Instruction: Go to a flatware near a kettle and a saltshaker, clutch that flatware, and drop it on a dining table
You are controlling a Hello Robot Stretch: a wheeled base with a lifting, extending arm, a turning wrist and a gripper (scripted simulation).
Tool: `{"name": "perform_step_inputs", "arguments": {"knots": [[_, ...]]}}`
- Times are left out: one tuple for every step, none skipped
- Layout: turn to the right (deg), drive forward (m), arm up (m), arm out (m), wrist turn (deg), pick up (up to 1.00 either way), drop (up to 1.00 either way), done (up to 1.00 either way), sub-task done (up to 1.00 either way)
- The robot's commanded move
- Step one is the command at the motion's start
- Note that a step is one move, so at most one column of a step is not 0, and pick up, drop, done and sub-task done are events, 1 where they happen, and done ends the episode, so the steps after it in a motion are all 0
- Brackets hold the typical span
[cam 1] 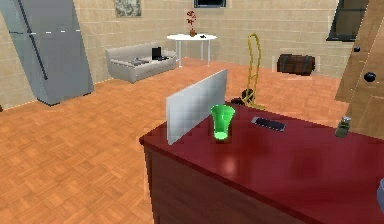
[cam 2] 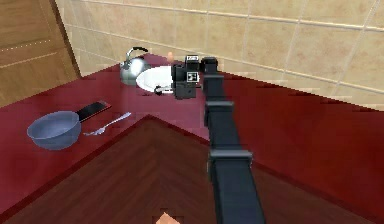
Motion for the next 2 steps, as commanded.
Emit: {"name": "perform_step_inputs", "arguments": {"knots": [[0.0, 0.0, 0.06, 0.0, 0.0, 0.0, 0.0, 0.0, 0.0], [0.0, 0.0, 0.0, 0.0, -45.0, 0.0, 0.0, 0.0, 0.0]]}}
